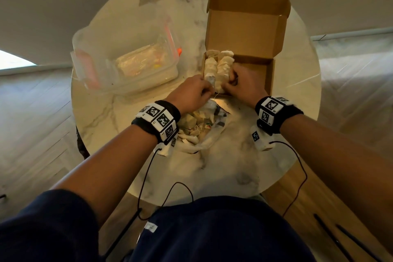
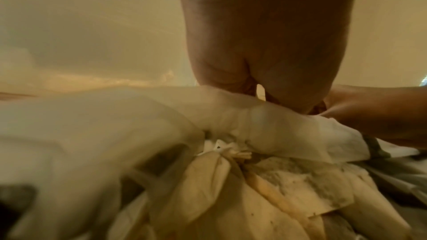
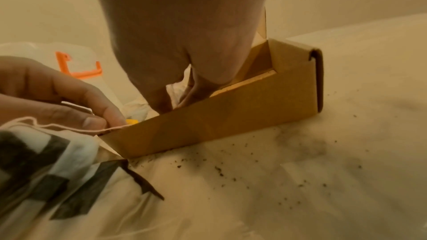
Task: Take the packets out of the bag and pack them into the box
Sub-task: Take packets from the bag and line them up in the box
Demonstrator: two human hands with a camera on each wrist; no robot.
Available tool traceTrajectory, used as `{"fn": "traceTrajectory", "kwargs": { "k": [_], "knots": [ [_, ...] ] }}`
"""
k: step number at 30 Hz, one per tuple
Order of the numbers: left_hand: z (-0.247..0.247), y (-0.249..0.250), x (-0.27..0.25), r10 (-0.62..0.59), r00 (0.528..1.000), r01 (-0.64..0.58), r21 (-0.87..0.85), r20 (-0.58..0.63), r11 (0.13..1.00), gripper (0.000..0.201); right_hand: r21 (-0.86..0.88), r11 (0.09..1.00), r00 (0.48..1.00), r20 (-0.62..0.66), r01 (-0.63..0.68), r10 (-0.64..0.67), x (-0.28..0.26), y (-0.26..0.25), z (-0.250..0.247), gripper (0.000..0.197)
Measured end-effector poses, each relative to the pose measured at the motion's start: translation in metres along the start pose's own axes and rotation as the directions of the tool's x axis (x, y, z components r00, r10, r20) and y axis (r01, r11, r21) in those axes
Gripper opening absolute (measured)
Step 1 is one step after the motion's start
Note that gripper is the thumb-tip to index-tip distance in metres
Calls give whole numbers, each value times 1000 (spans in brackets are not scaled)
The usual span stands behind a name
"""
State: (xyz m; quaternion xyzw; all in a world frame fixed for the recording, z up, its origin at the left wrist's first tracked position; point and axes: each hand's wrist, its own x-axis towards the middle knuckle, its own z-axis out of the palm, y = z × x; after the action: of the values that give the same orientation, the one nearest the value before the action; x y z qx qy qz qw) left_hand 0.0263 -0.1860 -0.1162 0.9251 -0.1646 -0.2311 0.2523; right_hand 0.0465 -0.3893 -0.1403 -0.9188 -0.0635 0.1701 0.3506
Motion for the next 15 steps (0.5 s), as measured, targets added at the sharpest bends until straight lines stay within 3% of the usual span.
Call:
{"fn": "traceTrajectory", "kwargs": {
  "k": [7,15],
  "knots": [
    [8,5,4,-43,999,42,24,17,999,47,-36,998,999,21,50,-50,2,5,6,19],
    [6,15,12,21,999,-17,143,-27,990,13,-74,994,996,55,78,-74,-3,10,3,13]
  ]
}}
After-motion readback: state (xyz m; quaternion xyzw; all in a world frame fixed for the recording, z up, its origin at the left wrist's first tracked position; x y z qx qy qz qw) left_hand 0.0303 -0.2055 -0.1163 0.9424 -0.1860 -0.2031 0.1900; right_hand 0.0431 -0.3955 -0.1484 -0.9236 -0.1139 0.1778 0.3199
